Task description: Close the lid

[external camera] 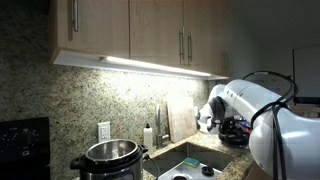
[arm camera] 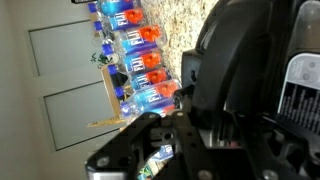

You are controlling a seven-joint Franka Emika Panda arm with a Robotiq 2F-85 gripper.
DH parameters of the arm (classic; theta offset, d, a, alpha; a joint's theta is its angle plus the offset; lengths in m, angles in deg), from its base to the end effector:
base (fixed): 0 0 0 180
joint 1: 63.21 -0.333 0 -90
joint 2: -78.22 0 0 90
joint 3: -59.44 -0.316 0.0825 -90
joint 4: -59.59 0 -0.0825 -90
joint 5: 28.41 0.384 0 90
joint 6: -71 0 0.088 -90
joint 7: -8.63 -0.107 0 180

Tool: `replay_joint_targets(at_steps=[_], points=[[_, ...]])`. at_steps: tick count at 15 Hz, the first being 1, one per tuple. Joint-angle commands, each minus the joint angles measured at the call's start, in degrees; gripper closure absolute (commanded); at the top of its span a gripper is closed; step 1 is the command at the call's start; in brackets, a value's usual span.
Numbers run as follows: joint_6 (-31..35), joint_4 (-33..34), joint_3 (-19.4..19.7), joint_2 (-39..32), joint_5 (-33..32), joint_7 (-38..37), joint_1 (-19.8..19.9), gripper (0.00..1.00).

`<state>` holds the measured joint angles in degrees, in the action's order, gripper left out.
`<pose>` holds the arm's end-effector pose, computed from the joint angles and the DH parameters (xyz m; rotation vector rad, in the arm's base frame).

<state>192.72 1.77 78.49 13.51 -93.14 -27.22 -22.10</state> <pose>0.4528 -0.6559 0.2058 1.7654 -0.7428 -0.2507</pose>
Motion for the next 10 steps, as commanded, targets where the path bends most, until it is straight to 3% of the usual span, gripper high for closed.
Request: replay_joint_targets(at_steps=[1, 5, 10], points=[[0.26, -2.76, 0.55, 5.39, -1.1, 4.19, -0.7, 0.98], [1.62, -4.18, 0.84, 8.81, -2.54, 6.77, -1.43, 0.98], [8.39, -12.94, 0.59, 16.29, -5.22, 10.7, -2.88, 0.98]])
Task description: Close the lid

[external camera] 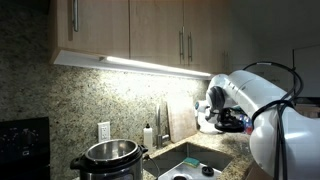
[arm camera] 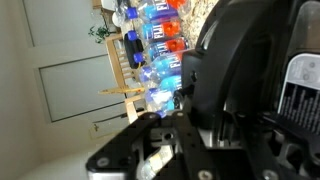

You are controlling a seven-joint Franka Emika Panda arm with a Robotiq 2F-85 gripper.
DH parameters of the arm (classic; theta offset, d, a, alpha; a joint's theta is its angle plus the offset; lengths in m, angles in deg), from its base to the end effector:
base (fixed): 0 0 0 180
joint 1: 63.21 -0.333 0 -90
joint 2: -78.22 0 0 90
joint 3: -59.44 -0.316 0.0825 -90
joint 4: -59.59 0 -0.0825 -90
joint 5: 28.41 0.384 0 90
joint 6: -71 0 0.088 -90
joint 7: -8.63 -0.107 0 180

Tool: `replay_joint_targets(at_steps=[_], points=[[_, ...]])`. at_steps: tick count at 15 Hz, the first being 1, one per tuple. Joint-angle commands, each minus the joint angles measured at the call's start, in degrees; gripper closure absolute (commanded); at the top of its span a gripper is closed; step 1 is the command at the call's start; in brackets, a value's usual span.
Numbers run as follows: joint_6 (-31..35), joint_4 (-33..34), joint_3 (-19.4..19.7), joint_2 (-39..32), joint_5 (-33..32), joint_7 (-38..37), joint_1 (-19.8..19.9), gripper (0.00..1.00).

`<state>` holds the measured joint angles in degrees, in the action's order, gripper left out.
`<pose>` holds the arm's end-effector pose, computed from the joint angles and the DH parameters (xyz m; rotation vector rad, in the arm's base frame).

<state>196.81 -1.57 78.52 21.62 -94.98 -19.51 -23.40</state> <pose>0.4731 -0.6482 0.2893 1.8072 -0.6047 -0.1958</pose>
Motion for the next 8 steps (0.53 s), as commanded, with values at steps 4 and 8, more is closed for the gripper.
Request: replay_joint_targets(at_steps=[4, 8], points=[[10.64, -19.93, 1.38, 15.22, -8.39, 1.54, -3.59, 0.98], [13.26, -28.62, 2.48, 21.15, -13.34, -0.92, -5.9, 0.98]])
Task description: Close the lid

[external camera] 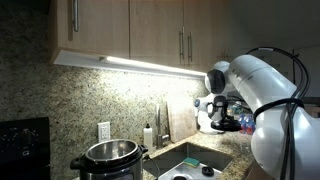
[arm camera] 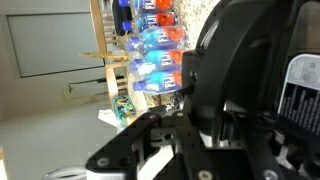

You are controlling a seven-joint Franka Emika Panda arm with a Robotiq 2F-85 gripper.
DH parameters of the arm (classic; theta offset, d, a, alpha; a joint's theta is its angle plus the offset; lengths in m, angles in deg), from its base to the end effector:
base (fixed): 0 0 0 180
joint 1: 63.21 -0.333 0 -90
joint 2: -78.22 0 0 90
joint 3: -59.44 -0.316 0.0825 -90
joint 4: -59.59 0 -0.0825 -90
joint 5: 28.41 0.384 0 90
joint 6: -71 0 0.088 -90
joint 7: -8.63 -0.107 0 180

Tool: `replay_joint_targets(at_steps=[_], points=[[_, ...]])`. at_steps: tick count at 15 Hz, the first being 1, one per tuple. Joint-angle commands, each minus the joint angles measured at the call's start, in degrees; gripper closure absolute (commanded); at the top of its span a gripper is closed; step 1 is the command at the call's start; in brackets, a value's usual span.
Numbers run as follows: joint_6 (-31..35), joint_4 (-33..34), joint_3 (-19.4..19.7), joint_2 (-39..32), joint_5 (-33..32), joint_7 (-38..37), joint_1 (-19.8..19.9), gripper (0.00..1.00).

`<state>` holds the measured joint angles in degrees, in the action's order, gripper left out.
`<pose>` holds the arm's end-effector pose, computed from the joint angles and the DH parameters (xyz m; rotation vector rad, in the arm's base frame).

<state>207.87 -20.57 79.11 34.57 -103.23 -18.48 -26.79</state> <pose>0.4657 -0.5977 0.3062 1.9213 -0.3554 -0.1416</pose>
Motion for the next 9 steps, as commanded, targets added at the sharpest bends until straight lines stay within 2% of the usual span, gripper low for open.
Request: replay_joint_targets(at_steps=[1, 6, 9], points=[[2.65, -11.56, 2.04, 9.58, -6.12, -2.03, -2.94, 0.98], [4.02, -20.88, 4.32, 15.94, -18.14, -11.84, -7.1, 0.98], [3.46, -26.38, 3.68, 19.95, -26.59, -19.58, -8.29, 0.98]])
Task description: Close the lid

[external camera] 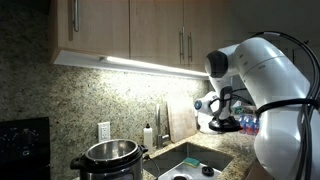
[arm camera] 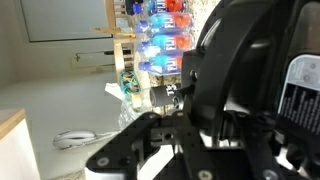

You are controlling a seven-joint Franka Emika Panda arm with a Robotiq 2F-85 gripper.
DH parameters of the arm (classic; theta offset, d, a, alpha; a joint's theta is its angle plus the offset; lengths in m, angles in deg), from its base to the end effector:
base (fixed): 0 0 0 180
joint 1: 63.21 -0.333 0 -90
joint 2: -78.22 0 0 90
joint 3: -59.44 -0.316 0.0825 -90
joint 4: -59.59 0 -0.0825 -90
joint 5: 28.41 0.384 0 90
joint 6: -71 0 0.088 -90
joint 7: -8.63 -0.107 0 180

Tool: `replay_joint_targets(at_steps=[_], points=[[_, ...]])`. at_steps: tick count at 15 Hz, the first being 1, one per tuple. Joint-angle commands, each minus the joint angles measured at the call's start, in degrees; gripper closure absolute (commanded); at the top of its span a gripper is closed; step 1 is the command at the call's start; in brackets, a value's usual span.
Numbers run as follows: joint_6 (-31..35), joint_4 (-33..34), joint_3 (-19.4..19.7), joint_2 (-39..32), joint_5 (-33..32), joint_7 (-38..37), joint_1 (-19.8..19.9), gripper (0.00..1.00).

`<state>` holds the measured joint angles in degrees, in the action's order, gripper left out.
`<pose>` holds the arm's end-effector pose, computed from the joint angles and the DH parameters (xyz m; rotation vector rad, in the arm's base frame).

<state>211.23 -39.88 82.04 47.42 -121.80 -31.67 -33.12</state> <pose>0.4391 -0.5269 0.3116 1.8792 -0.1904 -0.0646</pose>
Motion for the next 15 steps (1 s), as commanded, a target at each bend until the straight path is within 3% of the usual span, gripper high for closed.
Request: replay_joint_targets(at_steps=[1, 7, 15], points=[[-0.28, -9.13, 0.21, 8.53, -10.46, -8.06, -2.3, 0.98], [-1.49, -19.19, -2.52, 15.92, -19.08, -12.88, -3.83, 0.98], [-2.22, -29.73, -5.73, 24.73, -23.95, -15.27, -7.56, 0.98]])
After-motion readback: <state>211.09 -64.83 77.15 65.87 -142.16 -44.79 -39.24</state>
